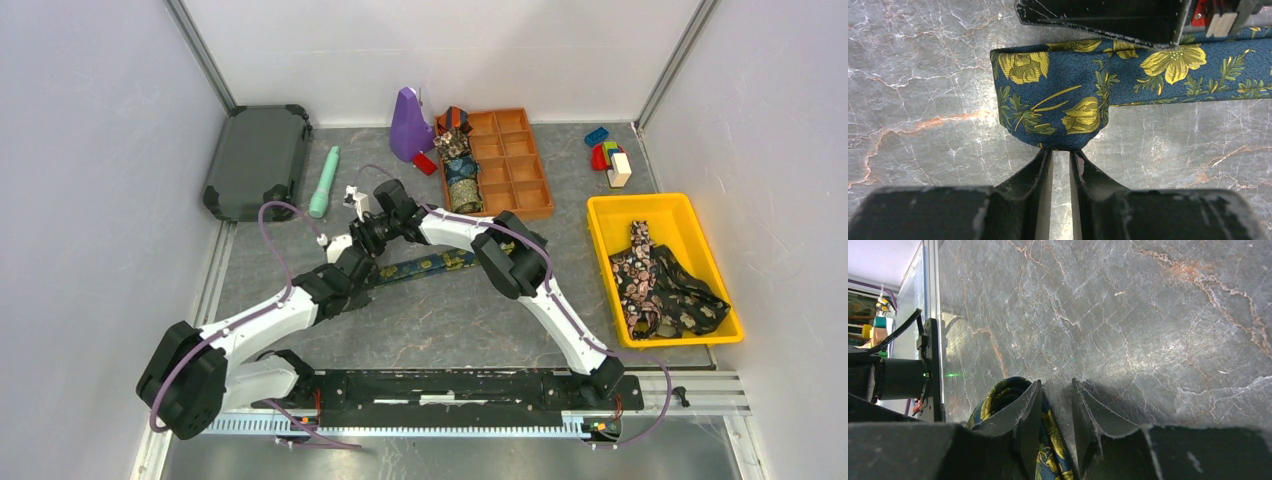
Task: Roll the ties
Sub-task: Roll the tie at the center of the board.
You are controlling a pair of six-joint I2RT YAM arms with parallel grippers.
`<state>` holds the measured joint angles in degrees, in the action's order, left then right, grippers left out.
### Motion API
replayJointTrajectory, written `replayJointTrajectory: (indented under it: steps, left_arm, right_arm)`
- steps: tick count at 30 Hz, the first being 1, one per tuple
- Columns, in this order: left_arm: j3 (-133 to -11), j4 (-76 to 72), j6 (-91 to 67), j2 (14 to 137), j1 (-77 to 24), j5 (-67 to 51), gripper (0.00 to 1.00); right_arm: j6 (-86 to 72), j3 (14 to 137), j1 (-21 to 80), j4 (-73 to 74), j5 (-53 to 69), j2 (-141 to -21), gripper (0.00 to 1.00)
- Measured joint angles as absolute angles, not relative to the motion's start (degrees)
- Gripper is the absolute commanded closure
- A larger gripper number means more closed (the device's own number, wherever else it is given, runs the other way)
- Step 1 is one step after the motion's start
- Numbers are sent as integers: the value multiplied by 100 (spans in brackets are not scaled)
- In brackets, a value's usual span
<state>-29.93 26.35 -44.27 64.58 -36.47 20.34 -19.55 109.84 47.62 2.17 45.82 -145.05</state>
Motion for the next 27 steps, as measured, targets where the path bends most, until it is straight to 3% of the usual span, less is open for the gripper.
replayJointTrajectory:
  steps: [21,27]
  left_arm:
    - [-3046,2235,-4427,6799,-3649,2515,77]
    - [-3050,2239,-4427,6788,-3649,2534,77]
  right_arm:
    - [-2198,10753,4757,-174,4805,-14503,67]
    - [-2309,10737,4716,-250,4794,-14503,55]
